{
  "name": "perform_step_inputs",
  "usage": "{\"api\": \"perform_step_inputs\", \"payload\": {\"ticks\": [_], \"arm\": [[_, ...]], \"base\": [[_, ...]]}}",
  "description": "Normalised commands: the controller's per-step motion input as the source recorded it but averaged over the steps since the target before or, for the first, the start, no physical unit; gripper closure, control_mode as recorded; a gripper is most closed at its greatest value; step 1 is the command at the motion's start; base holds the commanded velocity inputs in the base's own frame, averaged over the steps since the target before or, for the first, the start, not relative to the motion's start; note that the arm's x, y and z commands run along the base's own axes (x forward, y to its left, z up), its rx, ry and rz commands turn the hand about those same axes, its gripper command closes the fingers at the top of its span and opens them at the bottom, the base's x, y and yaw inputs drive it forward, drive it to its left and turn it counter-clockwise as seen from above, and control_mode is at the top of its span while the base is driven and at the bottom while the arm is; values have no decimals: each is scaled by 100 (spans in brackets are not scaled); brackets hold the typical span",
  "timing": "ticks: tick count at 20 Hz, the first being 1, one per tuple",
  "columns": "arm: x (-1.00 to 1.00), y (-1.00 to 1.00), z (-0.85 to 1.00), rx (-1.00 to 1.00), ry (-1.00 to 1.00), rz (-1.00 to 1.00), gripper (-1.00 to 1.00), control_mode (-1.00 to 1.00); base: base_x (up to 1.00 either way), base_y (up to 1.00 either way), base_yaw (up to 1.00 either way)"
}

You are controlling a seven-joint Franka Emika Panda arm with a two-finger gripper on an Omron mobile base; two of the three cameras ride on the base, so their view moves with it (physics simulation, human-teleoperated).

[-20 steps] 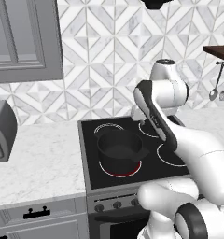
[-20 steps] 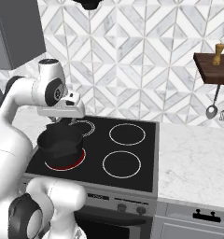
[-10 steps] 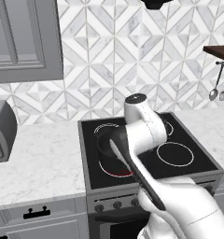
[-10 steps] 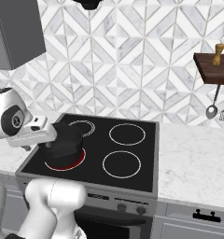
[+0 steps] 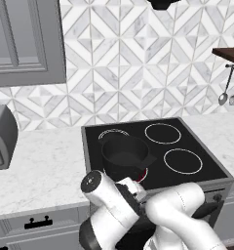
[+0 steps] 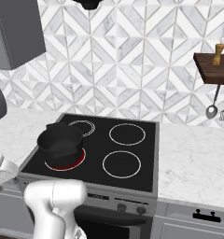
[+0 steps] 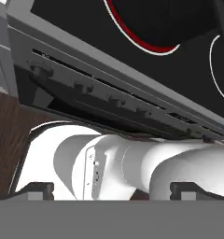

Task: Turn off the front left burner of the stove.

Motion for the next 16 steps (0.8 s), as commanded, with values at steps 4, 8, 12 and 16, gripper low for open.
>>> {"api": "perform_step_inputs", "payload": {"ticks": [4, 8, 12, 16], "arm": [[-16, 97, -81, -16, -2, 1, -100, -100], [10, 71, -48, 0, -4, 0, -100, -100], [45, 17, -17, 0, -13, -3, -100, -100], [5, 2, -3, 0, -29, 0, -100, -100]], "base": [[0, 0, 0], [0, 0, 0], [0, 0, 0], [0, 0, 0]]}}
